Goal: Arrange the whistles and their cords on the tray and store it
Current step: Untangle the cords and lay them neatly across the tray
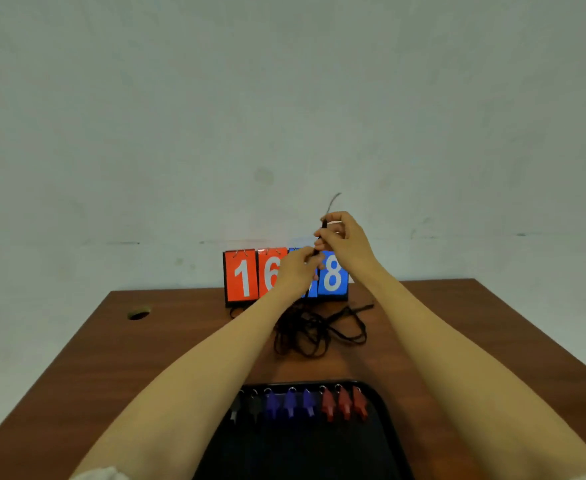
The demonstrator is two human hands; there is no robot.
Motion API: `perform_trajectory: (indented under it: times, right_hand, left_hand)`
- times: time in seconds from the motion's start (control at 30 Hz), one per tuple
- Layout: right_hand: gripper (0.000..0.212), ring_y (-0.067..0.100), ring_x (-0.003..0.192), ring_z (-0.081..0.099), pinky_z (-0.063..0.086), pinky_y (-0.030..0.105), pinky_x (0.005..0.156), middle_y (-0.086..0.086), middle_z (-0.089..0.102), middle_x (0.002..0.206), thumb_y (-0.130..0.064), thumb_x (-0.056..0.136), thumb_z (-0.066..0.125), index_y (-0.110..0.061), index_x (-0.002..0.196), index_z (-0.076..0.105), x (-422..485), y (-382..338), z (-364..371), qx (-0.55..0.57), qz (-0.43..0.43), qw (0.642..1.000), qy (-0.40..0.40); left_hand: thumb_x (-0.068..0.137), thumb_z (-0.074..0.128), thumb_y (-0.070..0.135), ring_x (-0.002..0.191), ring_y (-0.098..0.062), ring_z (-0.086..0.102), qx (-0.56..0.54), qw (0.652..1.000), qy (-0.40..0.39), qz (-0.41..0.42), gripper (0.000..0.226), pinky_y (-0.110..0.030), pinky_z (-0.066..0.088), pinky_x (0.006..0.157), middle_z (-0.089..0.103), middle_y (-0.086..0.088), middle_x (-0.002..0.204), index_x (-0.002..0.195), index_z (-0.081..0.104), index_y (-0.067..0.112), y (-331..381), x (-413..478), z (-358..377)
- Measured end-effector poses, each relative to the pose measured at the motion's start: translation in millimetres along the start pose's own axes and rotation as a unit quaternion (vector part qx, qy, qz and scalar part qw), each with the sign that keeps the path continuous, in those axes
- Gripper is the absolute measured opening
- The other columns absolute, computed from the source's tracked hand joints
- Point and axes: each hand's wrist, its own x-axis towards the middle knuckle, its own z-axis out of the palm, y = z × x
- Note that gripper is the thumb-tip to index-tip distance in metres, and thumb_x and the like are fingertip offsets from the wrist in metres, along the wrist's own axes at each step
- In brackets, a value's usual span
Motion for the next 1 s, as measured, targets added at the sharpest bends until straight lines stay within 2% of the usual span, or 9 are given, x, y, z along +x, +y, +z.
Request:
perform_trajectory:
  times: [0.27, 0.4, 0.47, 0.53, 0.63, 0.77, 0.83, 0.93, 1.0]
  right_hand:
    - [0.011, 0.018, 0.088, 0.067, 0.054, 0.025, 0.088, 0.006, 0.065, 0.097, -0.007, 0.098, 0.042, -0.008, 0.097, 0.053, 12, -34, -21, 0.077, -0.037, 0.993, 0.08]
    - [0.013, 0.012, 0.091, 0.065, 0.052, 0.021, 0.089, 0.001, 0.064, 0.1, -0.006, 0.098, 0.04, -0.011, 0.098, 0.052, 11, -42, -18, 0.084, -0.057, 0.991, 0.085]
    - [0.015, 0.009, 0.089, 0.062, 0.049, 0.015, 0.08, 0.001, 0.063, 0.103, -0.004, 0.097, 0.039, -0.01, 0.1, 0.053, 9, -40, -14, 0.019, -0.057, 0.994, 0.087]
    - [0.017, 0.009, 0.083, 0.057, 0.043, 0.009, 0.069, 0.003, 0.06, 0.102, -0.002, 0.095, 0.04, -0.009, 0.104, 0.054, 8, -29, -14, -0.127, -0.059, 0.988, 0.063]
    - [0.039, 0.017, 0.092, 0.055, 0.051, 0.022, 0.08, 0.003, 0.052, 0.106, -0.009, 0.091, 0.055, -0.015, 0.128, 0.046, 1, -8, -13, -0.28, -0.057, 0.957, -0.057]
    - [0.076, 0.017, 0.095, 0.049, 0.044, 0.028, 0.086, 0.004, 0.045, 0.107, -0.02, 0.088, 0.065, -0.028, 0.149, 0.022, -5, 3, -1, -0.334, -0.036, 0.931, -0.144]
    - [0.062, 0.016, 0.083, 0.048, 0.041, 0.022, 0.073, 0.003, 0.047, 0.098, -0.023, 0.088, 0.064, -0.022, 0.143, 0.037, -2, 7, 5, -0.341, -0.028, 0.926, -0.159]
    - [0.011, 0.013, 0.059, 0.042, 0.03, 0.017, 0.051, 0.0, 0.045, 0.073, -0.014, 0.093, 0.053, -0.008, 0.096, 0.062, 2, 13, 10, -0.356, -0.034, 0.921, -0.153]
    - [0.021, 0.015, 0.064, 0.049, 0.036, 0.016, 0.053, -0.001, 0.05, 0.08, -0.006, 0.093, 0.044, -0.008, 0.102, 0.063, 4, 14, 9, -0.324, -0.02, 0.937, -0.133]
  left_hand:
    - [0.095, 0.044, 0.015, 0.069, -0.023, 0.05, 0.141, 0.99, -0.004, -0.021, 0.016, -0.032, 0.042, 0.059, 0.06, -0.015, 0.084, 0.082, 0.051, 0.007, -11, 10, -49]
    - [0.098, 0.04, 0.016, 0.068, -0.018, 0.05, 0.244, 0.964, -0.095, -0.056, 0.018, -0.028, 0.039, 0.06, 0.055, -0.008, 0.085, 0.081, 0.045, 0.013, -18, 6, -57]
    - [0.098, 0.041, 0.013, 0.07, -0.018, 0.049, 0.26, 0.96, -0.082, -0.069, 0.011, -0.027, 0.04, 0.06, 0.052, -0.007, 0.087, 0.097, 0.049, 0.005, -21, 5, -60]
    - [0.098, 0.039, 0.01, 0.063, -0.019, 0.053, 0.169, 0.983, 0.006, -0.076, 0.008, -0.027, 0.045, 0.055, 0.056, -0.008, 0.084, 0.099, 0.046, 0.004, -18, 6, -62]
    - [0.097, 0.038, 0.008, 0.06, -0.021, 0.055, 0.011, 0.991, 0.125, -0.035, 0.006, -0.027, 0.048, 0.054, 0.059, -0.015, 0.088, 0.095, 0.044, 0.006, -2, 8, -60]
    - [0.094, 0.042, 0.008, 0.082, -0.03, 0.058, 0.248, 0.966, 0.017, 0.076, 0.017, -0.04, 0.046, 0.07, 0.063, -0.017, 0.094, 0.103, 0.056, 0.003, 7, 8, -49]
    - [0.093, 0.043, 0.004, 0.088, -0.03, 0.058, 0.312, 0.945, -0.008, 0.101, 0.022, -0.036, 0.045, 0.072, 0.063, -0.015, 0.098, 0.107, 0.06, 0.004, 3, 9, -46]
    - [0.092, 0.043, 0.001, 0.088, -0.03, 0.058, 0.34, 0.933, -0.013, 0.117, 0.024, -0.038, 0.046, 0.074, 0.062, -0.014, 0.1, 0.11, 0.059, 0.005, 2, 10, -44]
    - [0.093, 0.046, 0.005, 0.079, -0.028, 0.056, 0.355, 0.928, -0.02, 0.114, 0.022, -0.041, 0.046, 0.07, 0.062, -0.015, 0.097, 0.115, 0.05, 0.005, 0, 9, -45]
